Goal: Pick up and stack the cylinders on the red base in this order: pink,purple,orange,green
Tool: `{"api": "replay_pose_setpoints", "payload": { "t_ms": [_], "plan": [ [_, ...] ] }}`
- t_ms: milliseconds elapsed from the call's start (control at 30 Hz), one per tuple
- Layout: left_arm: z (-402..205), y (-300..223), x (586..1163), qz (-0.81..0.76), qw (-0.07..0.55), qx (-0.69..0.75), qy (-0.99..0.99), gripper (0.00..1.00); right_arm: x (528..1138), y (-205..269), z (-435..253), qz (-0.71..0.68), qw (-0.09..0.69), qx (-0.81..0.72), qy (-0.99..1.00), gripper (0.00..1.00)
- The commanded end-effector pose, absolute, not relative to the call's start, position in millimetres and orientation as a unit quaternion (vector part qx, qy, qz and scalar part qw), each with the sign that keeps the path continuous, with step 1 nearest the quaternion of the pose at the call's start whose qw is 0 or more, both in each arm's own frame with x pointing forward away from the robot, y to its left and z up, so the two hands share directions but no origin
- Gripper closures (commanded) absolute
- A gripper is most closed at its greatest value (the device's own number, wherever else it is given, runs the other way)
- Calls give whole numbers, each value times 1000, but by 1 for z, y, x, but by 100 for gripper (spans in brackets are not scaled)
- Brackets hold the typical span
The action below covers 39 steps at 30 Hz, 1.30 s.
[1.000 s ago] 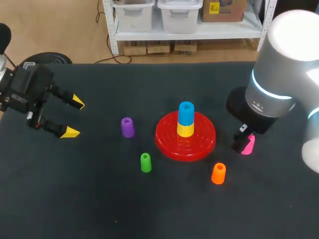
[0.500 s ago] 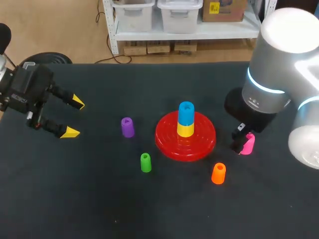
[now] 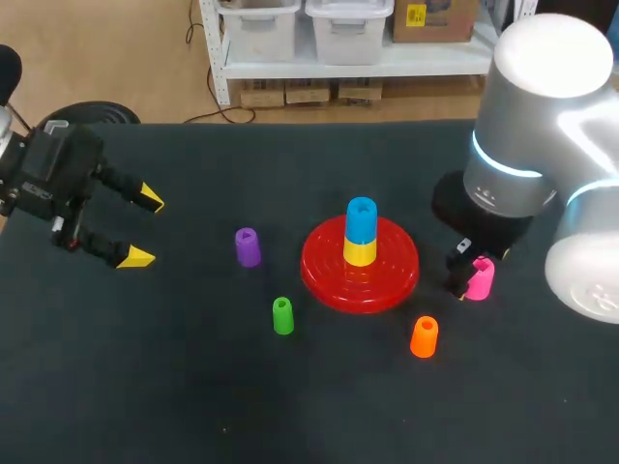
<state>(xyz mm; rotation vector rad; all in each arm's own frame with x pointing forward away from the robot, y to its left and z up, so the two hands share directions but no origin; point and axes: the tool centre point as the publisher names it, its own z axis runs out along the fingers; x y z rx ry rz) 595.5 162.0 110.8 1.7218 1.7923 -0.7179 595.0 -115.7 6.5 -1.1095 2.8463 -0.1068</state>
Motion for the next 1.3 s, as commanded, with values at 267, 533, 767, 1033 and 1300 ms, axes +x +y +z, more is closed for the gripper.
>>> {"api": "replay_pose_setpoints", "payload": {
  "t_ms": [267, 533, 767, 1033, 1300],
  "plan": [
    [110, 162, 596, -267, 275, 640, 666, 0, 595, -118, 6, -35, 41, -356, 933, 0],
    [110, 162, 596, -267, 275, 640, 666, 0, 594, -118, 4, -33, 39, -355, 933, 0],
    [110, 162, 596, -267, 275, 640, 666, 0, 593, -118, 3, -33, 38, -358, 932, 100],
    [110, 162, 596, -267, 275, 640, 666, 0, 593, -118, 2, -34, 38, -359, 932, 100],
    [110, 162, 596, -267, 275, 640, 666, 0, 593, -117, 3, -33, 38, -360, 932, 100]
  ]
}}
